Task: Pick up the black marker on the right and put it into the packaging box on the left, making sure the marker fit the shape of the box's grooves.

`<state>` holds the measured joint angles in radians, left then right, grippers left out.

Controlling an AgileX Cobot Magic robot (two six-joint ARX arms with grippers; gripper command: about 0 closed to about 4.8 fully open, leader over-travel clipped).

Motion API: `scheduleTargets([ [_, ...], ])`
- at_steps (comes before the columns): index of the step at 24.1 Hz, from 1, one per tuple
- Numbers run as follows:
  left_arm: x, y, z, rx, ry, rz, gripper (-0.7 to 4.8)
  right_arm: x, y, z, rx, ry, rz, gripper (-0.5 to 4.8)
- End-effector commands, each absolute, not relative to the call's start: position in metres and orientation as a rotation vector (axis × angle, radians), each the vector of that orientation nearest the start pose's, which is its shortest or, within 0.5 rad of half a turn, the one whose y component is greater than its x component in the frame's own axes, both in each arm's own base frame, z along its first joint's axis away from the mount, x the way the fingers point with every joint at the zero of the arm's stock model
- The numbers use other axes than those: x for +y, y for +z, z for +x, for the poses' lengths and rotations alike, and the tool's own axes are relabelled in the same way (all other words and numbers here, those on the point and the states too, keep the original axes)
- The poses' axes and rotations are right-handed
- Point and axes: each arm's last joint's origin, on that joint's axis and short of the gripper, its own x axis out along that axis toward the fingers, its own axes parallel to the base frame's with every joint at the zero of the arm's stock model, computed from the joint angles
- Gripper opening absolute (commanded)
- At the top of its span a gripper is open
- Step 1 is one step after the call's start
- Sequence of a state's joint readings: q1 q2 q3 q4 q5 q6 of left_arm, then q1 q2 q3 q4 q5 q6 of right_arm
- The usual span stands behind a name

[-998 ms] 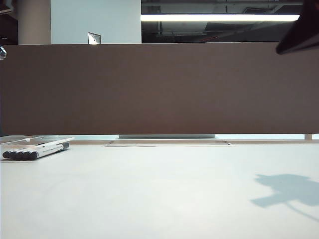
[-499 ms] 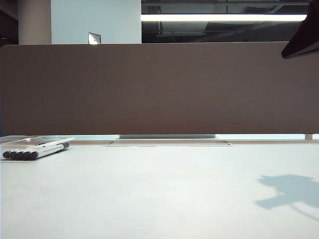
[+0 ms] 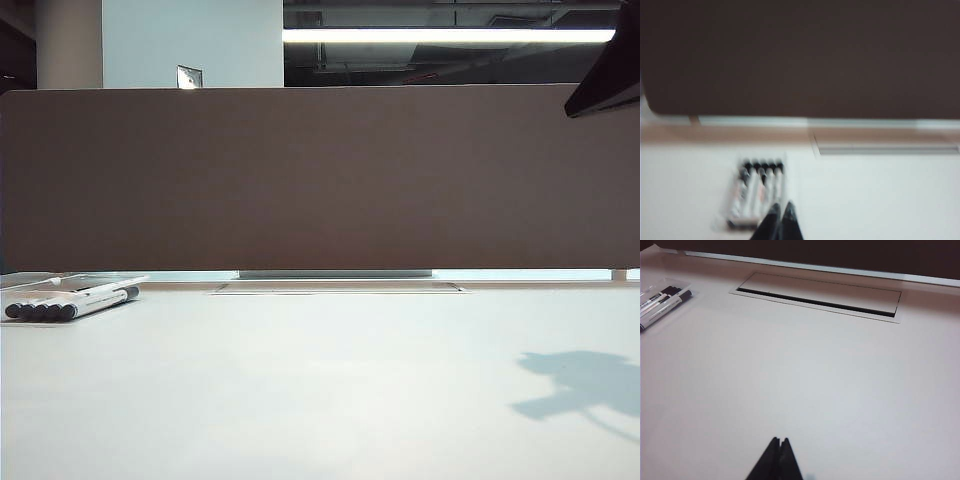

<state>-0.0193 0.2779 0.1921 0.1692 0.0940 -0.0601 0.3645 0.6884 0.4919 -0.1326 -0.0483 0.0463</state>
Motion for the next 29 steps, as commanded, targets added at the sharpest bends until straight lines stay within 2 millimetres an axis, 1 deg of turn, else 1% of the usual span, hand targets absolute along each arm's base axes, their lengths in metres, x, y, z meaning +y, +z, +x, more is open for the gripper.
scheduleTargets([
  [1,-0.002,0.215,0.104,-0.135,-0.092,-0.05,-0.06,0.058,0.255,0.149,0.312,0.4,-0.006,-0.05],
  [3,-0.001,0.204,0.1,-0.155,-0.076,-0.048,-0.06,0.058,0.255,0.149,0.312,0.402,-0.006,-0.05],
  [13,-0.003,0.177,0.1,-0.126,-0.098,-0.051,-0.06,0.058,0.255,0.149,0.312,0.401,-0.006,-0.05],
  [22,-0.003,0.175,0.097,-0.107,-0.097,-0.051,-0.06,0.058,0.255,0.149,0.312,0.401,-0.006,-0.05],
  [29,-0.003,0.169,0.098,-0.045,-0.096,-0.053,-0.06,0.058,0.255,0.149,0.312,0.401,-0.006,-0.05],
])
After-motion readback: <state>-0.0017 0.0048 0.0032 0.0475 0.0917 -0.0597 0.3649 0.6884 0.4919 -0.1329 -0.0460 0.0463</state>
